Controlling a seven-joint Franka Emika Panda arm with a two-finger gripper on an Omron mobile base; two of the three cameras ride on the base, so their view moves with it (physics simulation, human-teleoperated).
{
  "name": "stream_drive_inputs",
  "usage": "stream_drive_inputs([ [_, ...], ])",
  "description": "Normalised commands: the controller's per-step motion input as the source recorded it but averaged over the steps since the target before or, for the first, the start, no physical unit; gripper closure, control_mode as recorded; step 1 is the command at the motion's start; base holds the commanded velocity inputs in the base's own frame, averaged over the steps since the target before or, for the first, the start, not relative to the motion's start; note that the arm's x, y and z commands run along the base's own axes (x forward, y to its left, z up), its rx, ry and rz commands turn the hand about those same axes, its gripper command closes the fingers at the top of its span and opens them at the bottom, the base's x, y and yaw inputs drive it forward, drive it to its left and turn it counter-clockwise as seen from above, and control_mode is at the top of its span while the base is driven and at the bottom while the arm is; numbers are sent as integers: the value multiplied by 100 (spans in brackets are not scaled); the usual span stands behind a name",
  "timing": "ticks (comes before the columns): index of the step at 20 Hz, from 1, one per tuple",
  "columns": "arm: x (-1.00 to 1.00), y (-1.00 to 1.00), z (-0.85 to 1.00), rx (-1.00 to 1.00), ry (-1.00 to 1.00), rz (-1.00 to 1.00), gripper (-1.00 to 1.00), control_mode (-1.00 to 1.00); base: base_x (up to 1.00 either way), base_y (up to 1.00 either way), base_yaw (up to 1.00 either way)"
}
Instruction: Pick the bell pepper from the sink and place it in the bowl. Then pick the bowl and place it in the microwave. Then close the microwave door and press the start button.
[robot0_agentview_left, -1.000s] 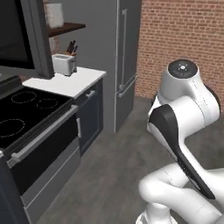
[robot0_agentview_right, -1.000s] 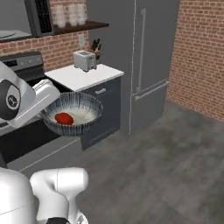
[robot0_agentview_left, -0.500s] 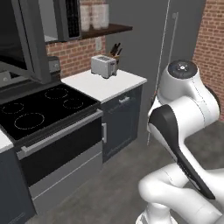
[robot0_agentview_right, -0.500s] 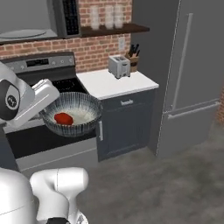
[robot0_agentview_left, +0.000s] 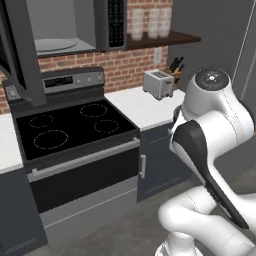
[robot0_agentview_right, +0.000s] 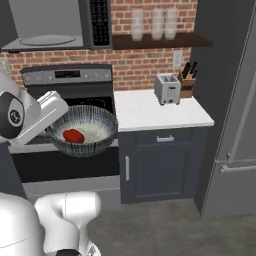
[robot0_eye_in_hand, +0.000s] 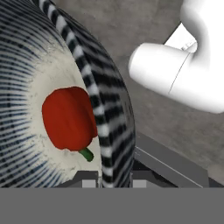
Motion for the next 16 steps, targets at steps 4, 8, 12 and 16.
stream_drive_inputs([
  [4, 0, 0, 0, 0, 0, 0, 100, 100, 96, 0, 35],
  [8, 0, 0, 0, 0, 0, 0, 100, 100, 56, 0, 27],
  [12, 0, 0, 0, 0, 0, 0, 100, 100, 37, -4, 14],
  [16, 0, 0, 0, 0, 0, 0, 100, 100, 36, 1, 3],
])
